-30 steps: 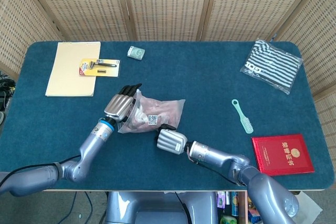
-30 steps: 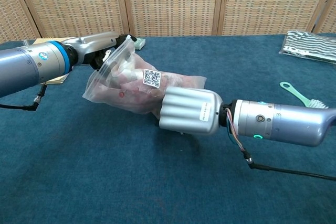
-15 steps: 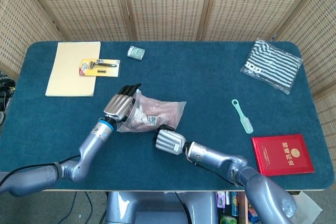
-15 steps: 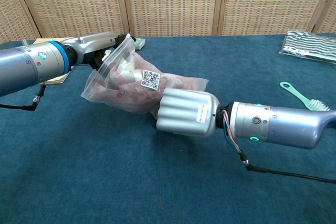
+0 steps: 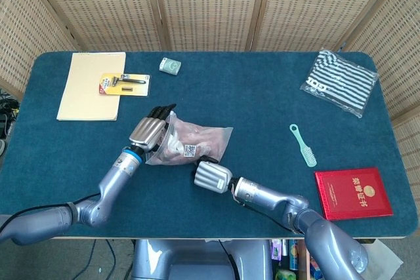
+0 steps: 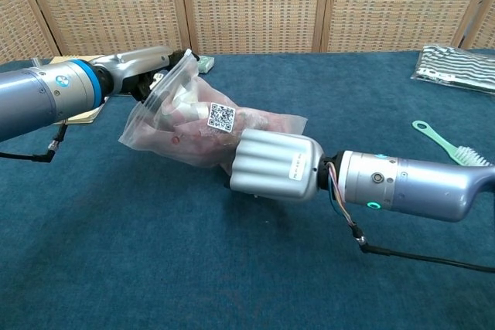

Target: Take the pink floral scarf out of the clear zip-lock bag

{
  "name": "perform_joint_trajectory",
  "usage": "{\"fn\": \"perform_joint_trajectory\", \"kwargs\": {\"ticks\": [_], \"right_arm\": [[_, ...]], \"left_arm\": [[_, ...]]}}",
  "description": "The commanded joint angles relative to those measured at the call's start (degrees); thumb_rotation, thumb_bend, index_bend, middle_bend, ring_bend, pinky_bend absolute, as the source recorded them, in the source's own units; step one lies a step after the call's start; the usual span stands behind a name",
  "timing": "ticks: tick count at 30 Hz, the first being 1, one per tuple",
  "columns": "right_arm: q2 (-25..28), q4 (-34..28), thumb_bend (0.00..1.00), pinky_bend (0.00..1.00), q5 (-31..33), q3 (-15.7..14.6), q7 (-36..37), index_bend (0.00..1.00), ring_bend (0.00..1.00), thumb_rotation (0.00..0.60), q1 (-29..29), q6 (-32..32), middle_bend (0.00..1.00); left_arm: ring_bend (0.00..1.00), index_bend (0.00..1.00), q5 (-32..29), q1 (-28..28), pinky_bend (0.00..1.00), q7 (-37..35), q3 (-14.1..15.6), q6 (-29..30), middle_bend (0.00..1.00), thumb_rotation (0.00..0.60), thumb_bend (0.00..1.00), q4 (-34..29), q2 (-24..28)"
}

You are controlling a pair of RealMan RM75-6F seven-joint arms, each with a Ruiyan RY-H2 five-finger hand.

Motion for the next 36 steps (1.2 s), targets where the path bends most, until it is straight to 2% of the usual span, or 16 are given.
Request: {"fn": "perform_joint_trajectory", "kwargs": {"ticks": [1,9,14,21,26,30,36], "right_arm": [[0.5,0.0,0.69,0.79,-0.3,-0.4,-0.1,0.71,0.69,0.6,-0.1,0.6,0.78],[4.2,-1.1,0.71,0.79,-1.6,-2.1,-0.8,0.72,0.69,0.6,-1.2,2.7,0.78],[9.5,-2.4,0.71,0.79,-1.6,-3.2,-1.6,0.72,0.7,0.6,-3.3,4.7,0.78],[19.1,-6.7,0.71,0.79,-0.6,-4.4,-3.3,0.72,0.7,0.6,-8.3,7.5,0.78],[25.2,-7.3,0.71,0.79,1.8,-4.7,-3.7,0.72,0.7,0.6,-13.4,8.3,0.78],[26.4,-5.5,0.71,0.79,3.3,-4.4,-2.9,0.72,0.7,0.6,-16.3,8.2,0.78],[26.2,-3.2,0.71,0.79,3.8,-3.8,-1.6,0.72,0.7,0.6,-18.3,8.9,0.78]], "left_arm": [[0.0,0.69,0.2,0.0,0.0,-0.5,-0.2,0.1,0.0,0.6,0.47,0.1,0.1],[0.0,0.69,0.8,0.2,0.0,-1.7,-1.8,1.3,0.0,0.6,0.47,-0.1,2.2],[0.0,0.69,0.5,0.9,0.0,-2.0,-3.5,2.4,0.0,0.6,0.47,-1.2,6.1],[0.0,0.69,-1.4,4.2,0.0,-5.1,-6.8,4.6,0.0,0.6,0.47,-3.6,15.7],[0.0,0.69,-3.1,8.1,0.0,-8.1,-7.7,5.4,0.0,0.6,0.47,-1.0,22.9],[0.0,0.69,-3.1,10.2,0.0,-12.8,-7.7,3.8,0.0,0.6,0.47,2.0,24.9],[0.0,0.69,-1.9,11.3,0.0,-17.0,-6.7,1.7,0.0,0.6,0.47,5.5,24.2]]}}
